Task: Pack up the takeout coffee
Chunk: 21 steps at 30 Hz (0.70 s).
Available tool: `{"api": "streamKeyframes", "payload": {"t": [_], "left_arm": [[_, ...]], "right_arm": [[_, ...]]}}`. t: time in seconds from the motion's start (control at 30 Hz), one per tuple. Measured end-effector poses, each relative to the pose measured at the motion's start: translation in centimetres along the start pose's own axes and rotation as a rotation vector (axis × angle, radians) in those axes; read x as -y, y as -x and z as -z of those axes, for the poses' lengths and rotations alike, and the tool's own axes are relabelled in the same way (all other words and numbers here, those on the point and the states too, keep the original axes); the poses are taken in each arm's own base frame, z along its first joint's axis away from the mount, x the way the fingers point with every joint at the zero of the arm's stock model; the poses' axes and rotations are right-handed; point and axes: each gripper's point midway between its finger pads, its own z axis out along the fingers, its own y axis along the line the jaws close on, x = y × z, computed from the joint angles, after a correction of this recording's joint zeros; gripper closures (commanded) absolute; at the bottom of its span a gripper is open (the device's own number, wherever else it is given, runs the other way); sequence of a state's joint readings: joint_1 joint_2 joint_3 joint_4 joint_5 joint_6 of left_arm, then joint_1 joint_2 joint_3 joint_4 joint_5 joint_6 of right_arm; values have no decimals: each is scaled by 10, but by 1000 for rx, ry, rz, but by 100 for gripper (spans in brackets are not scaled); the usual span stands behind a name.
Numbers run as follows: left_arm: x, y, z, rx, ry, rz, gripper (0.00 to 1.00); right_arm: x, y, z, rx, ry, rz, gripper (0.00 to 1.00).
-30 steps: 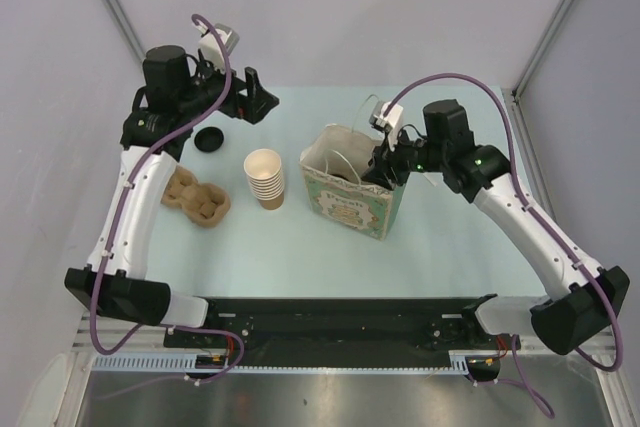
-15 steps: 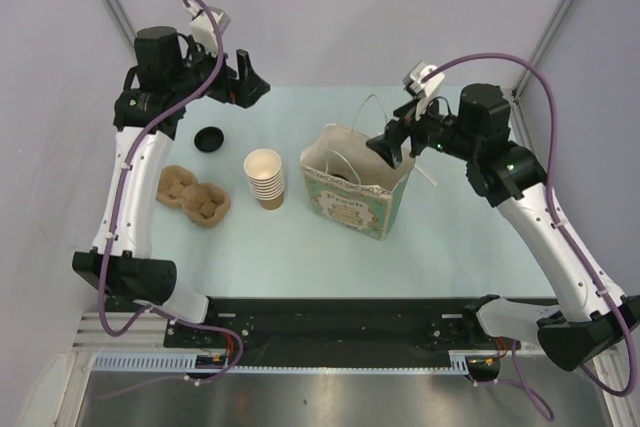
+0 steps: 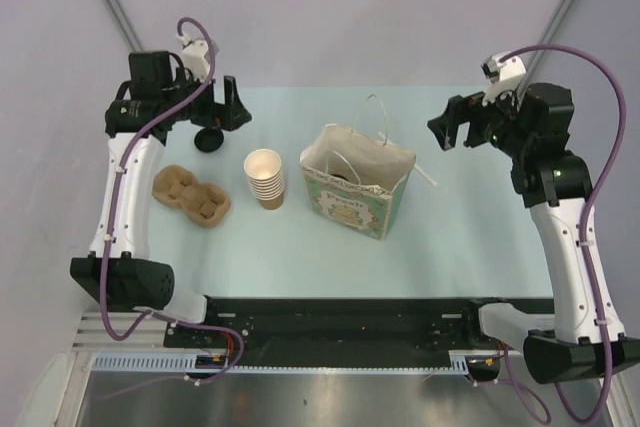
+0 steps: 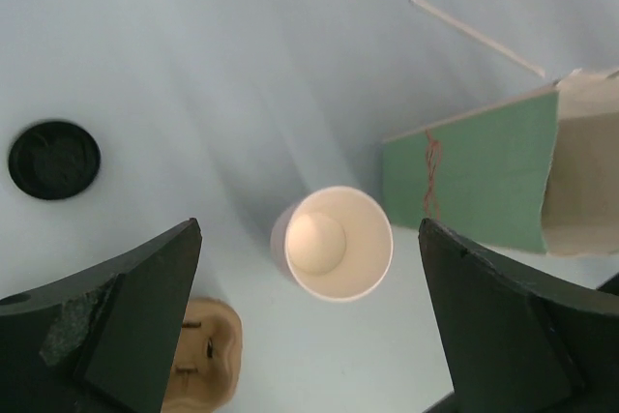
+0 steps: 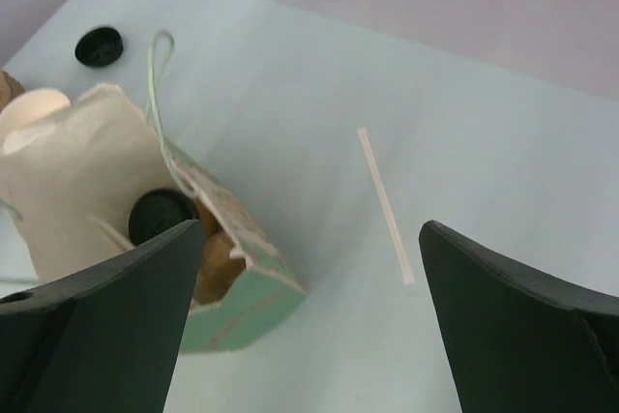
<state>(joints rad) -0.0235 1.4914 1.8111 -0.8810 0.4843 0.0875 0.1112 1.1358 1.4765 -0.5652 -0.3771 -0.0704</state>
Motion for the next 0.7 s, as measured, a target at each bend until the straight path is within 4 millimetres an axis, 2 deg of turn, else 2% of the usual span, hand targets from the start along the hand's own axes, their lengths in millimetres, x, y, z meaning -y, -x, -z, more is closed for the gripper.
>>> {"api": "streamKeyframes", "payload": {"t": [0.13,0.17,0.3,0.43,0.57,0.7], "left_arm": [[-7,-50,1,-115,1,64,0],[-9,-69,2,-155,4,85,1],[-9,-107,10,-223,11,105,1],[-3,-138,27,-251,32,71,1],[7,-166,50,-242,62,10,1],[13,-187,68,-222,94,-47,0]], "right_arm": [[-2,-35,21,-83,-22,-38,0],[-3,-44,27,-104,-26,-48,0],[-5,-78,45,-167,-52,-79,1],[-9,-116,65,-235,-74,-112,0],[-16,-136,82,-255,-79,-121,0],[-19,-143,98,-237,-101,-109,0]]}}
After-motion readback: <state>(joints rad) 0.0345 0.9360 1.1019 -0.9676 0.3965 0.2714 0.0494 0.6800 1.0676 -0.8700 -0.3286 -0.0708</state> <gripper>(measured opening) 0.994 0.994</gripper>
